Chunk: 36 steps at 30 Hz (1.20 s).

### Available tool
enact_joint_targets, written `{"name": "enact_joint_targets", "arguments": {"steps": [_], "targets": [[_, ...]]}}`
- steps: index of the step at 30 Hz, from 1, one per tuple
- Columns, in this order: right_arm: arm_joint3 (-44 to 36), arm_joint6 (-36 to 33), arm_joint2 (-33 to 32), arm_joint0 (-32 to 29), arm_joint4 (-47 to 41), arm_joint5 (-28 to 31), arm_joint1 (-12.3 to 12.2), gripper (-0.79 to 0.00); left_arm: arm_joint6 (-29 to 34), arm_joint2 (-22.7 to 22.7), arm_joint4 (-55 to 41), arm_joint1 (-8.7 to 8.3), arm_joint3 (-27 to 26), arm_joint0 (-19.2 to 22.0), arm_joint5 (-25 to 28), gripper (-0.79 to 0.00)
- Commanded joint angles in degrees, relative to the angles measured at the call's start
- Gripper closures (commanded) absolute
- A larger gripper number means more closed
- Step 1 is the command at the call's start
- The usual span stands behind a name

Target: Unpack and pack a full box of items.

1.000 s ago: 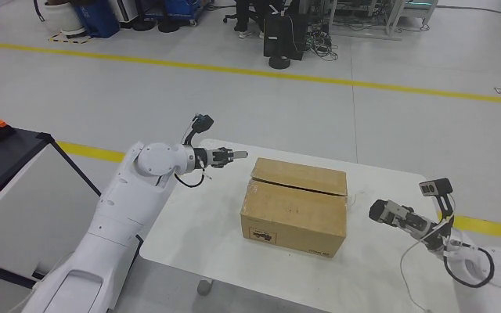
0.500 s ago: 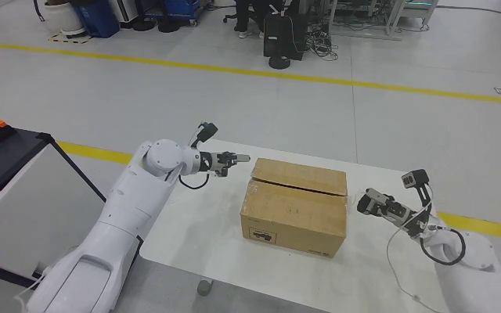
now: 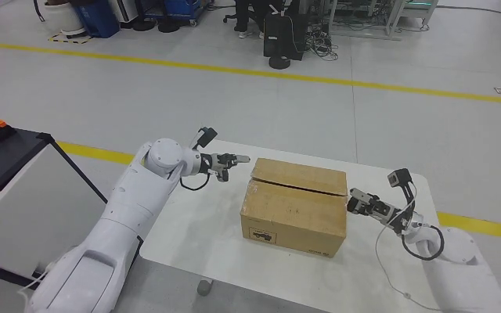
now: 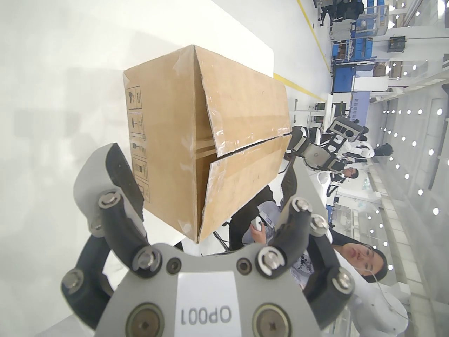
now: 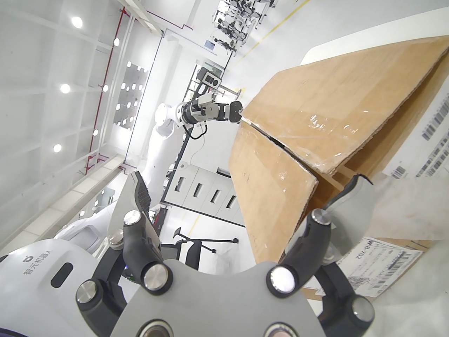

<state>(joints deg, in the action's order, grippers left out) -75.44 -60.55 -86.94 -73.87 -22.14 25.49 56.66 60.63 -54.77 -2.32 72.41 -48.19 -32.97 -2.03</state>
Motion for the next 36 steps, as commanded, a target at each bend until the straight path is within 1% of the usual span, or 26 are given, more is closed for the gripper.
{"name": "enact_joint_targets", "arguments": {"steps": [1,7,14,19,24,26,31,36], "targets": [[0.1,0.5,0.3,0.1,0.4,0.1,0.0,-0.785,0.3,0.3,-0.7,0.23,0.5,0.2,-0.4,-0.785],[0.5,0.5,0.9,0.2,-0.2,0.2,0.1,-0.785,1.0,1.6,-2.4,1.11,2.3,0.9,-1.5,-0.785],[-0.2,-2.1,0.6,-0.4,-3.1,1.6,-0.1,-0.785,1.7,3.1,-4.7,2.34,4.6,1.9,-2.0,-0.785],[-0.9,-5.3,-0.2,-1.2,-6.8,2.6,-0.3,-0.785,2.2,4.3,-5.3,3.15,5.9,2.4,-1.7,-0.785],[-1.2,-10.7,-0.9,-1.7,-11.6,3.6,-0.5,-0.785,2.4,5.1,-5.6,3.77,7.0,3.1,-1.0,-0.785],[-1.3,-13.8,-1.1,-1.9,-14.1,4.2,-0.6,-0.785,2.3,5.2,-5.6,3.92,7.4,3.4,-0.7,-0.785],[-4.9,-16.5,-1.4,-3.2,-16.9,1.7,-1.0,-0.785,1.5,4.5,-6.0,3.97,8.1,4.1,0.7,-0.785],[-7.9,-19.3,-2.2,-4.4,-18.6,-1.0,-1.8,-0.785,1.2,3.0,-6.3,3.43,7.8,4.3,1.7,-0.785]]}}
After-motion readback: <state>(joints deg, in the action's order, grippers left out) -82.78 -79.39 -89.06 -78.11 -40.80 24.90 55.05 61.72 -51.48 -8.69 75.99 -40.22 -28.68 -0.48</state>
